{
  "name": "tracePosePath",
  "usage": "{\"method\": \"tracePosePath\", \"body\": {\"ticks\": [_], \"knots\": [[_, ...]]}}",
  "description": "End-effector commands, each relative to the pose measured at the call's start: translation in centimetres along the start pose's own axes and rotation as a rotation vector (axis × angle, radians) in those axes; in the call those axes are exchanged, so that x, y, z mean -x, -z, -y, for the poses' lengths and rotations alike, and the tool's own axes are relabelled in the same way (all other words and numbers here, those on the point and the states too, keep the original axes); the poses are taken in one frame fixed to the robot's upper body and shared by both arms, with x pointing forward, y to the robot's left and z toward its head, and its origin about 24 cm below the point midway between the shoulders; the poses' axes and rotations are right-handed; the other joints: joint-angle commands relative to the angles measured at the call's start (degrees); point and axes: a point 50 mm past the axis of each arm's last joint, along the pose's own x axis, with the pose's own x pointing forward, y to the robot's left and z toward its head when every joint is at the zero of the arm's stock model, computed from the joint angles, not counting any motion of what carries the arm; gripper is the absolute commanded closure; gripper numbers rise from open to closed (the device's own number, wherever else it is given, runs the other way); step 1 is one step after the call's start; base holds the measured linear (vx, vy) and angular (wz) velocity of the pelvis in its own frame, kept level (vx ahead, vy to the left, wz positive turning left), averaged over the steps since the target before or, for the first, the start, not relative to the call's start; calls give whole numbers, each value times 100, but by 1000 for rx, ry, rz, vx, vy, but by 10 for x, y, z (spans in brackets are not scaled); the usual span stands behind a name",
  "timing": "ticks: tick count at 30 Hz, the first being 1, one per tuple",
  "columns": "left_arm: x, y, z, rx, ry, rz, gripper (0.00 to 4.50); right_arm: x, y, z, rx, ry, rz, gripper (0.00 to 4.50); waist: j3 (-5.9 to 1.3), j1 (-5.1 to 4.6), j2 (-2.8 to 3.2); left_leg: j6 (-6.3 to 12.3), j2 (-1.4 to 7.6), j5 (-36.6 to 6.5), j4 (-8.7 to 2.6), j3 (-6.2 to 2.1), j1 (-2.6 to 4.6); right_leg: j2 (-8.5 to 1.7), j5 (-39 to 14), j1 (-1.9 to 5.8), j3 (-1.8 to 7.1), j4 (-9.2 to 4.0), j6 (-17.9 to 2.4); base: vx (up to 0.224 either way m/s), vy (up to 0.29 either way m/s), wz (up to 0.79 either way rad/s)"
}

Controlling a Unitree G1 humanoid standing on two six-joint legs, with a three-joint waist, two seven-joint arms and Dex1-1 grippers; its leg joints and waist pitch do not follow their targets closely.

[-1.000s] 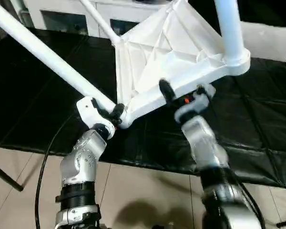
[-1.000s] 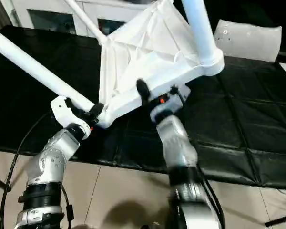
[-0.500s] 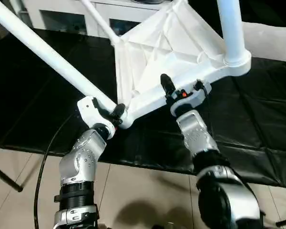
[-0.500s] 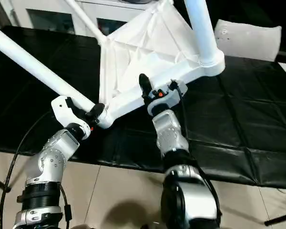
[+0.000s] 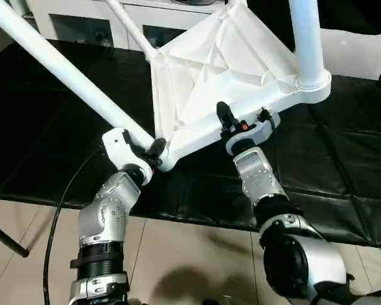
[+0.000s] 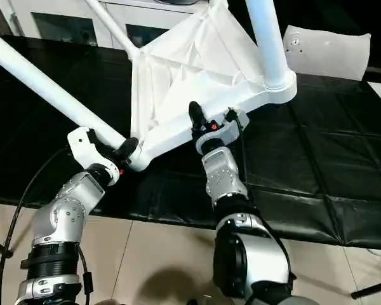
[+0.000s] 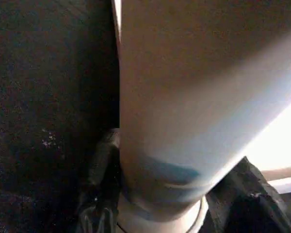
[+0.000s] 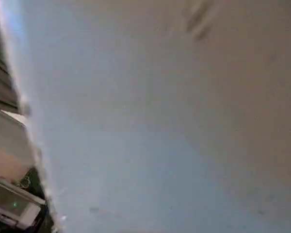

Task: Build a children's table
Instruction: Flip table

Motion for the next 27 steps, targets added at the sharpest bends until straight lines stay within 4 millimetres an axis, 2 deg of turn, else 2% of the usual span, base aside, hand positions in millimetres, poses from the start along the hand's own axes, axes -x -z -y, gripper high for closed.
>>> {"method": "tracePosePath", "body": {"ticks": [1, 3, 5, 7, 8, 10, 11, 12, 13, 14, 15, 16, 17, 18, 19, 20, 21, 23, 25, 26, 27], "knots": [[-3, 23, 13, 21, 92, -118, 241, -9, -12, -18, 53, -79, 34, 241, -414, 17, -5, 763, 405, 309, -389, -114, 1, -549, -519, 356, 431, -314, -1301, 0, 0, 0], [-2, 22, 14, -11, 126, -122, 241, -10, -15, -18, 58, -74, 44, 242, -417, 17, -9, 786, 404, 367, -386, -112, 8, -547, -479, 349, 431, -305, -1304, 0, 0, 0], [3, 19, 12, -72, 154, -101, 171, -11, -23, -17, 72, -65, 77, 244, -441, 4, -15, 881, 399, 568, -365, -112, 0, -541, -261, 350, 434, -261, -1332, 0, 0, 0], [5, 17, 11, -74, 163, -92, 171, -11, -26, -17, 77, -62, 91, 245, -457, 8, -18, 949, 395, 744, -349, -113, -8, -546, -87, 352, 436, -226, -1371, 0, 0, 0], [10, 15, 8, -81, 177, -76, 153, -10, -33, -15, 95, -52, 120, 246, -481, 16, -13, 1091, 390, 984, -313, -95, -1, -527, 241, 317, 436, -183, -1475, 0, 0, 0], [17, 14, 6, -101, 206, -72, 139, -8, -40, -13, 115, -38, 155, 246, -508, 13, 2, 1234, 396, 1207, -287, -103, -32, -531, 551, 323, 435, -131, -1557, 0, 0, 0], [21, 14, 6, -111, 219, -73, 126, -7, -43, -12, 120, -32, 168, 246, -514, 14, -23, 1335, 357, 1287, -255, -79, -48, -513, 717, 299, 441, -111, -1596, 0, 0, 0], [24, 14, 6, -124, 236, -78, 122, -6, -46, -11, 127, -27, 180, 246, -517, 16, -28, 1372, 353, 1306, -246, -85, -73, -521, 774, 308, 448, -89, -1613, 0, 0, 0], [35, 16, 6, -164, 284, -94, 122, -3, -54, -8, 152, -10, 217, 246, -503, 27, 15, 1405, 349, 1262, -243, -81, -79, -516, 746, 289, 446, -100, -1616, 0, 0, 0], [41, 17, 6, -189, 309, -100, 120, -1, -60, -6, 177, 0, 240, 246, -485, 42, 26, 1391, 392, 1126, -252, -76, -74, -507, 503, 268, 433, -111, -1568, 0, 0, 0], [41, 17, 6, -189, 309, -100, 120, -1, -60, -6, 177, 0, 240, 246, -456, 62, 28, 1310, 384, 891, -259, -43, -36, -470, 211, 230, 434, -160, -1508, 0, 0, 0], [45, 17, 7, -207, 322, -95, 119, 1, -64, -5, 195, 5, 256, 246, -443, 76, 56, 1242, 382, 765, -270, -42, -28, -462, 53, 229, 433, -181, -1471, 0, 0, 0], [51, 15, 7, -242, 339, -83, 119, 4, -71, -5, 239, 12, 282, 247, -424, 93, 50, 1068, 398, 570, -297, -50, -43, -462, -230, 247, 433, -215, -1371, 0, 0, 0], [56, 14, 9, -292, 366, -73, 119, 8, -78, -3, 297, 22, 308, 247, -413, 114, 58, 978, 407, 456, -313, -58, -35, -471, -369, 250, 431, -235, -1314, 0, 0, 0], [57, 14, 9, -293, 367, -73, 111, 8, -78, -3, 299, 22, 309, 247, -401, 106, 26, 887, 415, 329, -326, -50, -28, -466, -517, 246, 434, -254, -1250, 0, 0, 0], [62, 13, 12, -353, 398, -66, 101, 14, -87, -2, 366, 35, 346, 247, -373, 118, 50, 610, 405, 23, -364, -48, 4, -441, -848, 236, 439, -300, -1080, 0, 0, 0], [65, 12, 16, -402, 423, -63, 101, 19, -92, -1, 407, 51, 372, 247, -371, 122, 35, 526, 410, -46, -375, -46, 24, -434, -907, 228, 444, -313, -1011, 0, 0, 0], [69, 10, 22, -467, 455, -52, 95, 28, -101, 1, 474, 72, 411, 247, -359, 129, 34, 314, 396, -216, -403, -37, 48, -418, -993, 215, 465, -316, -859, 0, 0, 0], [71, 8, 25, -489, 460, -40, 94, 32, -105, 1, 504, 80, 427, 247, -343, 134, 37, 181, 397, -348, -419, -30, 73, -407, -1082, 196, 476, -336, -755, 0, 0, 0], [72, 5, 29, -511, 475, -22, 94, 37, -111, 0, 542, 87, 450, 247, -325, 104, 18, 94, 380, -449, -439, -43, 22, -406, -1242, 235, 479, -353, -680, 0, 0, 0], [73, 3, 32, -532, 487, -8, 94, 41, -115, -1, 564, 94, 466, 247, -332, 118, 22, 58, 380, -484, -438, -46, 36, -415, -1315, 243, 482, -362, -628, 0, 0, 0]]}}
